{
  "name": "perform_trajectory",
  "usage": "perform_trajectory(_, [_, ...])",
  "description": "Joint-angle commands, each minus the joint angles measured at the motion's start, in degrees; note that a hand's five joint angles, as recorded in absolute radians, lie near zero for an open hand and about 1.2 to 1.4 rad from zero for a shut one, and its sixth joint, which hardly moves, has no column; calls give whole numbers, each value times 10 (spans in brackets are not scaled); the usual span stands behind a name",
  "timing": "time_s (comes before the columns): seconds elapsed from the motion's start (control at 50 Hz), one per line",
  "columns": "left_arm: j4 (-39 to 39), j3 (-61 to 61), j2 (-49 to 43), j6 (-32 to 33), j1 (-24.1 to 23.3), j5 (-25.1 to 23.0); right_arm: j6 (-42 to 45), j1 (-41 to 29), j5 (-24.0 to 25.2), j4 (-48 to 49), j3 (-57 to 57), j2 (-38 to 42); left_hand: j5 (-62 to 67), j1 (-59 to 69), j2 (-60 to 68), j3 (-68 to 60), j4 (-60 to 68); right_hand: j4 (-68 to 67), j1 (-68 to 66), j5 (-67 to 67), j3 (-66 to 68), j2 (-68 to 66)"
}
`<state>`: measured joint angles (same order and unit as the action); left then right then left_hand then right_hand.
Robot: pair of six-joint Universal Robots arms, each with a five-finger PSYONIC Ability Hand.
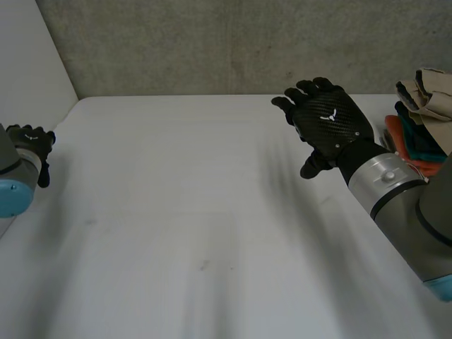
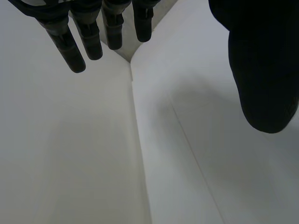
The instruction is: Fold the laundry.
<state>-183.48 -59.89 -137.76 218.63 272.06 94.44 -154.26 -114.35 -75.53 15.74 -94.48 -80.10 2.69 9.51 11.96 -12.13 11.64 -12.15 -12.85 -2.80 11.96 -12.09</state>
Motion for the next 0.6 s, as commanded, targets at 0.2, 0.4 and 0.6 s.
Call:
perform_trajectory(0.2, [24,-22,46,47,-21,48,-12,11,-5,70,-31,-1,-27,5,-20,21,-16,22,28,28,-20,21])
perform_trajectory(0.4, [47,-36,103,126,-59,73,-11,11,-6,72,-28,-2,-27,5,-20,21,-16,22,28,28,-20,21])
perform_trajectory(0.6, [-22,-17,197,-71,-140,8,-15,16,-70,62,-2,-27,-27,5,-20,21,-16,22,28,28,-20,21])
